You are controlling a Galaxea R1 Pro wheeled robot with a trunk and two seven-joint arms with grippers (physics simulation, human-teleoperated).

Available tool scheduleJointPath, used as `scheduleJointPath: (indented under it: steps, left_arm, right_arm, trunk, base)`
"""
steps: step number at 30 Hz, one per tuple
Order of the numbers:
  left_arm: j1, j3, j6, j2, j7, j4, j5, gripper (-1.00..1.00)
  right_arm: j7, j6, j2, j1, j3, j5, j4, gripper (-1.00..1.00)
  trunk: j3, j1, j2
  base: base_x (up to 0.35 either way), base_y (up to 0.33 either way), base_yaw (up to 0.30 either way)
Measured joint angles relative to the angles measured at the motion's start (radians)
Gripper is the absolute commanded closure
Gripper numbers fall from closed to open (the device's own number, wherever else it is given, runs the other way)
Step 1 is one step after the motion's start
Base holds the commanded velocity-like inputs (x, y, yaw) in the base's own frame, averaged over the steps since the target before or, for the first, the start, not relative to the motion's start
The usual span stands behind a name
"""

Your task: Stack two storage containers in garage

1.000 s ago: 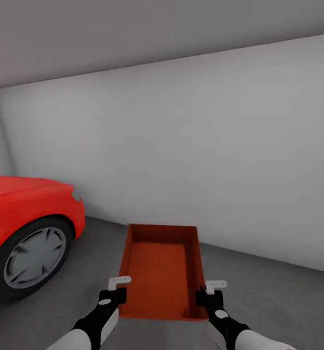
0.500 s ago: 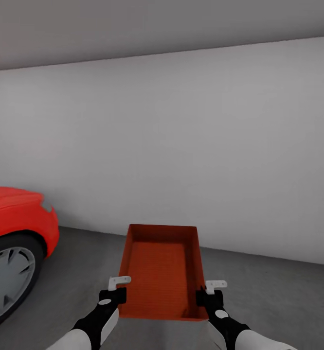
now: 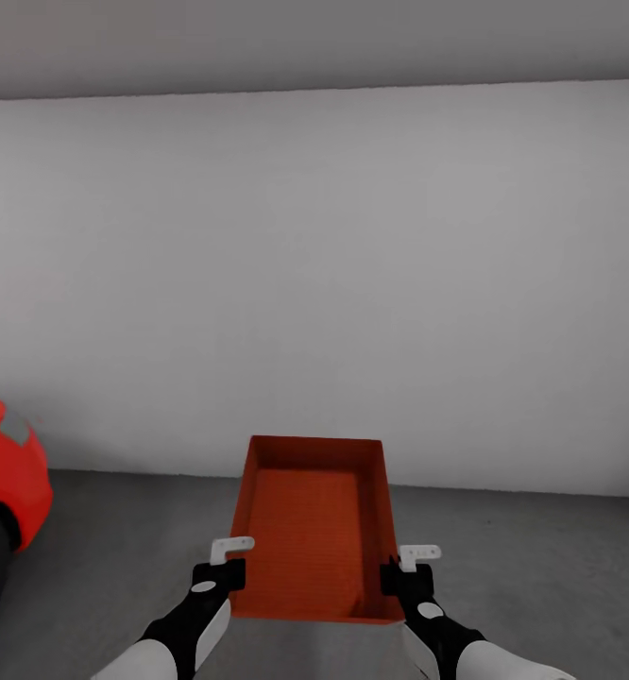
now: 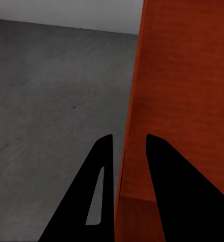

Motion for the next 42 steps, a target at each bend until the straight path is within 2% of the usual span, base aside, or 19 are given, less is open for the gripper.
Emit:
scheduleJointPath:
  steps: [14,21,25,42]
  left_arm:
    - [0.000,0.000,0.000,0.000,0.000,0.000,0.000,1.00]
    - [0.001,0.001,0.000,0.000,0.000,-0.001,0.000,1.00]
    - [0.000,-0.002,0.003,0.000,0.000,-0.004,0.000,1.00]
    - [0.001,-0.001,0.001,0.000,0.000,-0.003,0.000,1.00]
  right_arm:
    - [0.000,0.000,0.000,0.000,0.000,0.000,0.000,1.00]
    - [0.000,0.000,0.000,-0.001,0.001,0.000,0.000,1.00]
    - [0.001,0.000,0.000,-0.001,-0.002,0.001,0.000,1.00]
    - [0.000,-0.001,0.000,-0.001,0.001,-0.002,0.001,1.00]
  trunk:
    - [0.000,0.000,0.000]
    - [0.000,0.000,0.000]
    - [0.000,0.000,0.000]
    - [0.000,0.001,0.000]
  base:
    - [0.302,0.205,-0.279]
    - [0.287,0.164,-0.059]
    - [0.092,0.035,0.065]
    - [0.003,0.001,0.233]
